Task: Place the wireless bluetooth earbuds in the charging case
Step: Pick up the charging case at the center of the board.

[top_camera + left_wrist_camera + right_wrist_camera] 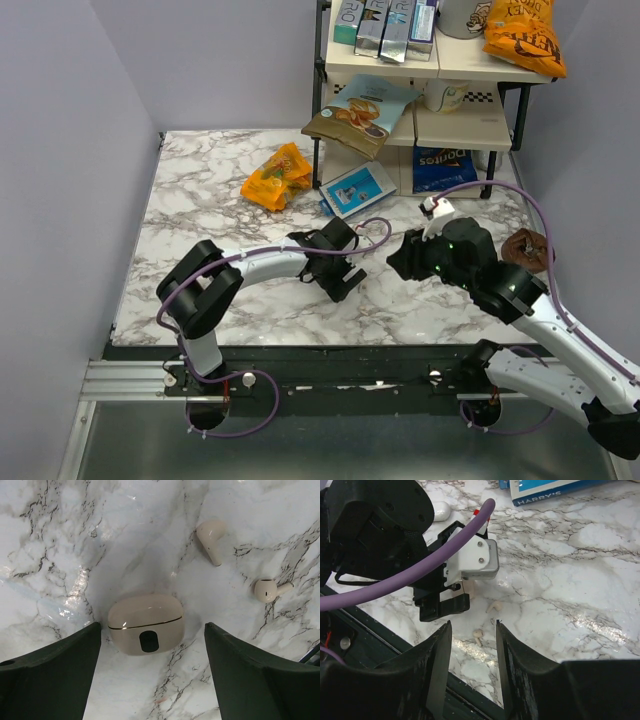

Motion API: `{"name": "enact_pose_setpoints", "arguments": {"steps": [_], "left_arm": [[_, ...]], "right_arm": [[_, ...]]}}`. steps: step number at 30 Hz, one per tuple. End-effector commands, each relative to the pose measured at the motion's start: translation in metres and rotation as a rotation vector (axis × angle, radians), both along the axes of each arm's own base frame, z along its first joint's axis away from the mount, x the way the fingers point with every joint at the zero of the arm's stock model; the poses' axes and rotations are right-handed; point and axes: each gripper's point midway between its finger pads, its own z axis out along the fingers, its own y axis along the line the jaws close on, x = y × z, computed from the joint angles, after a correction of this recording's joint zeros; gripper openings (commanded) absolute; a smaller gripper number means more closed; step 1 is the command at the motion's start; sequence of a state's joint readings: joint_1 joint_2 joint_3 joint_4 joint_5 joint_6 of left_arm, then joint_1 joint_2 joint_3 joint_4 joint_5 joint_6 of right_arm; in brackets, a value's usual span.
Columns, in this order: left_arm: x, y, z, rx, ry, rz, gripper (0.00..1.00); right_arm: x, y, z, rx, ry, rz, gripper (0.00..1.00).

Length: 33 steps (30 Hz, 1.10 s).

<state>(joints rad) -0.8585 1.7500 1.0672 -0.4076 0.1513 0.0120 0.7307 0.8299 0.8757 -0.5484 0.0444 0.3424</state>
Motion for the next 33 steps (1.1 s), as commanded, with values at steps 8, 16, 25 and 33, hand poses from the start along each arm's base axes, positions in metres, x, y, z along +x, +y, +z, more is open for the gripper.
{"name": "enact_pose_setpoints", "arguments": {"steps": [8,16,25,33], "left_arm": [[0.003,0.014,-0.011,0.078,0.0,0.02,0.84],[0.008,0.02,-0.014,0.118,-0.02,0.054,0.82],[0.005,0.017,-0.017,0.134,-0.025,0.073,0.81],[0.001,0.01,-0.019,0.12,-0.01,0.056,0.77]], "right_arm": [[0.0,-0.012,-0.009,-0.036,-0.002,-0.036,0.49],[-0.002,-0.019,-0.004,-0.032,-0.021,-0.057,0.5],[-0.005,-0.025,-0.002,-0.033,-0.034,-0.074,0.5],[-0.008,-0.03,-0.002,-0.029,-0.038,-0.085,0.5]]}}
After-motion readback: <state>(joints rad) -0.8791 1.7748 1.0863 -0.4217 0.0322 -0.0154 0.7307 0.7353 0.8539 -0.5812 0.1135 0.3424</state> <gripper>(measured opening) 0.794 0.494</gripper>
